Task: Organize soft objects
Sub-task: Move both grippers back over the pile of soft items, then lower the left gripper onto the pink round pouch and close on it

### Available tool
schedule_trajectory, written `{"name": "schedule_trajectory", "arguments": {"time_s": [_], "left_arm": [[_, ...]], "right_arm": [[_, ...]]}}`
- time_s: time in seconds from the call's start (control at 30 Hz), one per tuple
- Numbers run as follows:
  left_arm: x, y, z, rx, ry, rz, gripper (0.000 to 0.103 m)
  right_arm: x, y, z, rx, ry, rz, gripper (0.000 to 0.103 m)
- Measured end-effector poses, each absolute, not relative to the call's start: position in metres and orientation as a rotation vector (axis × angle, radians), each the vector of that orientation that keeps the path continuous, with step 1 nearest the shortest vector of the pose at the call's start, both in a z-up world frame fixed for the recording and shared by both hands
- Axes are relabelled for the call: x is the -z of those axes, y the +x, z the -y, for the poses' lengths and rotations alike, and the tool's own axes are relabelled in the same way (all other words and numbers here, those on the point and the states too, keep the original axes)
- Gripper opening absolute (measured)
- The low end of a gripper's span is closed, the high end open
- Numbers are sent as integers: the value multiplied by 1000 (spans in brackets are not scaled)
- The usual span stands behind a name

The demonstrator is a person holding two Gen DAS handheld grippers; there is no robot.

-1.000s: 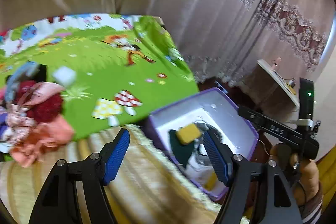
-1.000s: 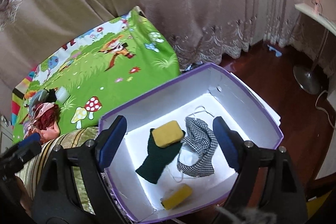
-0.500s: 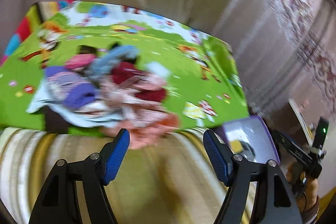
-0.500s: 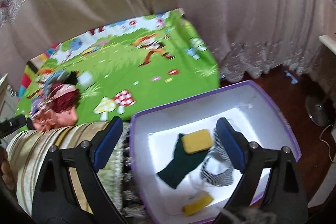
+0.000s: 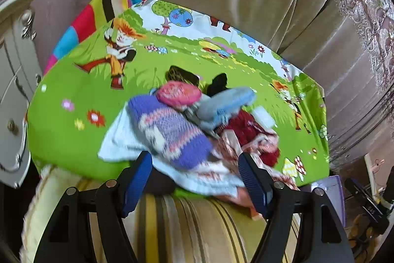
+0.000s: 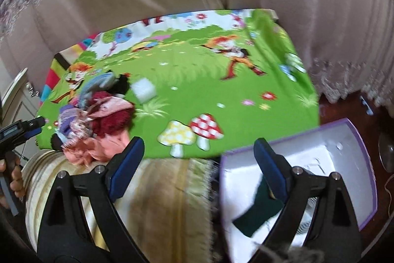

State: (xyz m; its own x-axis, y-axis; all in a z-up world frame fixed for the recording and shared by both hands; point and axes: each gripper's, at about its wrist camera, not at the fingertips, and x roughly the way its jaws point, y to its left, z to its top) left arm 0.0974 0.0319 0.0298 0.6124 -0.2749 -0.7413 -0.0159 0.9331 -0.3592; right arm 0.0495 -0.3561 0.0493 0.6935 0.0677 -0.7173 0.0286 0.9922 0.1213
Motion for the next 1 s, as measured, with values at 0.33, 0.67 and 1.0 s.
{"name": "schedule_trajectory", "arguments": {"time_s": [0.33, 0.67, 1.0], "left_arm": [[-23, 167, -41, 155, -304, -963, 73], [4, 233, -42, 144, -328, -1065, 81], [37, 264, -41, 139, -281, -1137, 85]], "right_arm": [[-60, 104, 295, -138, 90, -796, 92], [-61, 155, 256, -217, 158, -835, 92], [-45, 199, 223, -253, 193, -898, 92]]}}
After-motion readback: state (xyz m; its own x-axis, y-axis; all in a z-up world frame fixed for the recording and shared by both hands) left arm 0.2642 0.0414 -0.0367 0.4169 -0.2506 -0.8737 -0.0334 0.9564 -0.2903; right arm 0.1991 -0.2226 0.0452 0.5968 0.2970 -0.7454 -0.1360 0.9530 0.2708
